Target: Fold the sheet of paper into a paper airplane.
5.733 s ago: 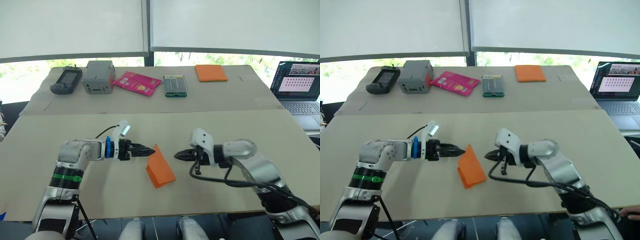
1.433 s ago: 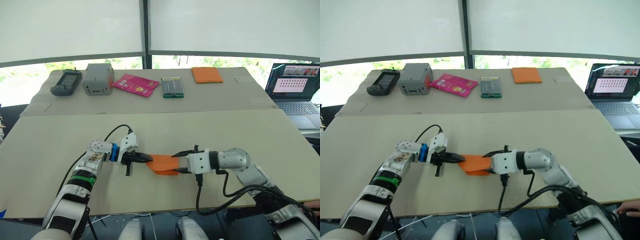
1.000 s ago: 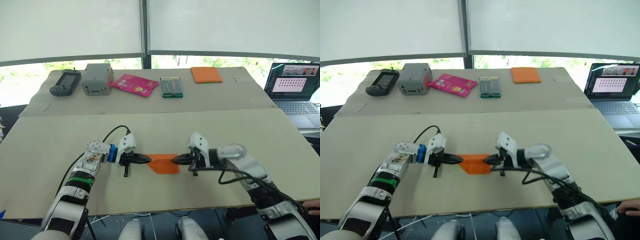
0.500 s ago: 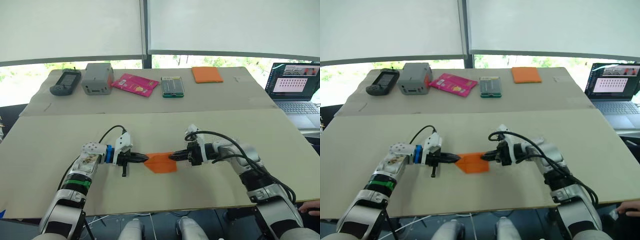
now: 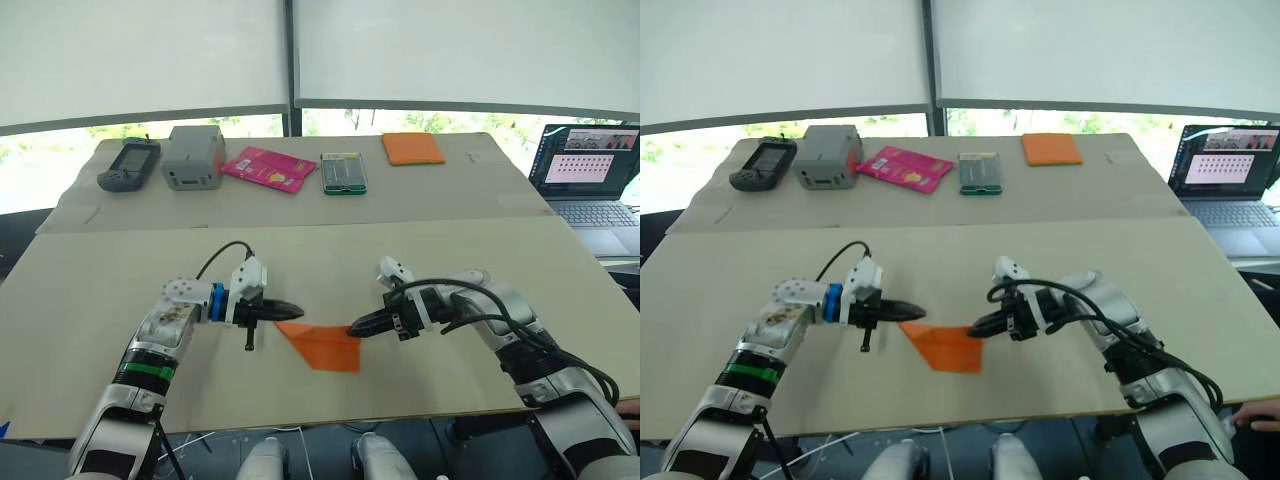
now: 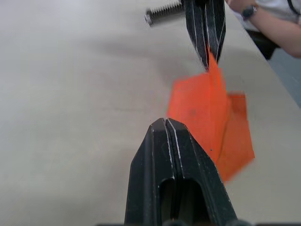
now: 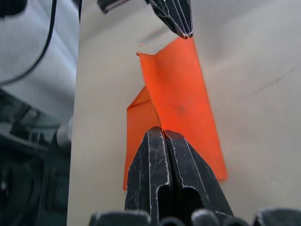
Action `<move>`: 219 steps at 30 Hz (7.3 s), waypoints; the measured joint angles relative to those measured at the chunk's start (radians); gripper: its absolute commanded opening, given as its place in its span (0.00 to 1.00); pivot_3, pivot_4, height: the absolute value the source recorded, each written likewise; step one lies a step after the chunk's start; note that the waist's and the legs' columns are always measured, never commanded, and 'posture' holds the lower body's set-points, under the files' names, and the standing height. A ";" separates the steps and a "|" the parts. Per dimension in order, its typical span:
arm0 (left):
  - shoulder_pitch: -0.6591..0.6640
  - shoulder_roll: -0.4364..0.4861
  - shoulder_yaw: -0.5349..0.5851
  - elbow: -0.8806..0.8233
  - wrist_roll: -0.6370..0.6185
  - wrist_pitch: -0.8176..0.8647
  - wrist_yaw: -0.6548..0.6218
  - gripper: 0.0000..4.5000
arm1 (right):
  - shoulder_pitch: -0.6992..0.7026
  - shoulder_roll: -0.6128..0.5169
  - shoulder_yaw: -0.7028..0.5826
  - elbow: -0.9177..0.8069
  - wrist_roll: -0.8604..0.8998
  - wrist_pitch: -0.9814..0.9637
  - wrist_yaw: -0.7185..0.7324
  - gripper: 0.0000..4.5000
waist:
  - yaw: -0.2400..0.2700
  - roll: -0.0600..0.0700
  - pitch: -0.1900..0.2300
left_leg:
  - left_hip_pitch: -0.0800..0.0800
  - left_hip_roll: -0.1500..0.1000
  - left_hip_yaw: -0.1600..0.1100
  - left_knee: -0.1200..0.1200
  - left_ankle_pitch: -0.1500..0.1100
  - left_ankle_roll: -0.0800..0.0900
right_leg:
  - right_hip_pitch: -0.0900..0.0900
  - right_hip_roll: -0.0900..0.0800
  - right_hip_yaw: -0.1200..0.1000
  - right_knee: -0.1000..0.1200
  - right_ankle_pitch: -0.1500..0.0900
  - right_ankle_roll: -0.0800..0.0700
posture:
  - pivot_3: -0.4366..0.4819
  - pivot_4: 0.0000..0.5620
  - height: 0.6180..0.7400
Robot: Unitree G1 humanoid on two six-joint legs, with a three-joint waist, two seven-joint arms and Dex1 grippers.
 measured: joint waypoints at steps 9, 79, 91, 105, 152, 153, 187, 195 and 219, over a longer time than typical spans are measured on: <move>0.010 0.019 -0.024 0.049 0.061 -0.126 0.006 0.00 | -0.023 0.010 0.015 0.108 -0.058 -0.127 0.083 0.01 | -0.005 0.000 0.000 | 0.002 0.000 0.000 0.000 0.000 0.000 | 0.002 0.000 0.000 0.000 0.000 0.001 | 0.48 0.27 1.00; 0.012 -0.132 -0.067 0.052 0.070 -0.174 0.122 0.00 | -0.159 0.119 -0.091 0.464 -0.149 0.011 0.043 0.42 | -0.003 -0.001 -0.002 | 0.008 -0.002 -0.001 -0.001 0.000 0.000 | 0.010 -0.003 0.000 -0.004 0.000 0.002 | 0.48 0.27 1.00; -0.036 -0.159 -0.049 0.137 0.069 -0.185 0.115 0.00 | 0.170 0.150 -0.310 -0.187 -0.082 -0.141 -0.298 0.67 | -0.006 -0.001 -0.001 | 0.000 -0.001 -0.002 -0.001 0.000 0.000 | 0.002 -0.001 0.000 -0.002 -0.003 0.007 | 0.48 0.27 1.00; -0.060 -0.153 -0.052 0.188 0.079 -0.215 0.092 0.00 | 0.497 0.300 -0.178 -0.352 -0.237 -0.225 -0.713 0.01 | -0.007 -0.001 -0.001 | 0.003 0.000 -0.001 -0.001 0.000 0.000 | 0.003 0.000 0.001 -0.003 -0.003 0.007 | 0.48 0.27 1.00; -0.032 -0.117 -0.043 0.181 0.080 -0.217 0.085 0.00 | 0.680 0.172 -0.296 -0.283 -0.152 -0.519 -0.733 0.01 | 0.038 0.001 -0.007 | 0.011 -0.001 0.001 -0.002 0.000 0.000 | 0.023 -0.012 0.000 -0.022 -0.005 0.007 | 0.48 0.27 1.00; -0.032 -0.119 -0.044 0.181 0.080 -0.221 0.084 0.00 | 0.681 0.160 -0.317 -0.289 -0.129 -0.517 -0.717 0.01 | 0.038 0.001 -0.007 | 0.010 -0.003 0.001 -0.002 0.000 0.002 | 0.022 -0.013 0.000 -0.022 -0.005 0.008 | 0.48 0.27 1.00; 0.205 0.080 0.153 -0.344 -0.134 0.233 0.220 0.85 | 0.310 -0.007 -0.309 -0.276 0.238 0.136 -0.491 0.96 | 0.017 0.001 -0.003 | -0.006 -0.003 0.008 -0.007 0.000 0.003 | 0.002 -0.012 -0.001 -0.018 0.003 0.009 | 0.48 0.27 1.00; 0.222 0.083 0.150 -0.345 -0.125 0.231 0.254 0.86 | 0.264 0.038 -0.294 -0.193 0.255 0.175 -0.431 0.55 | 0.015 0.001 -0.003 | -0.005 -0.003 0.008 -0.007 0.000 0.003 | 0.002 -0.011 0.000 -0.017 0.003 0.009 | 0.48 0.27 1.00; 0.310 0.100 0.150 -0.386 -0.141 0.289 0.269 0.86 | -0.198 0.038 -0.139 0.140 -0.062 -0.371 -0.211 0.00 | 0.005 0.002 -0.002 | -0.005 -0.003 0.008 -0.007 0.000 0.003 | 0.000 -0.012 -0.001 -0.017 0.004 0.008 | 0.48 0.27 1.00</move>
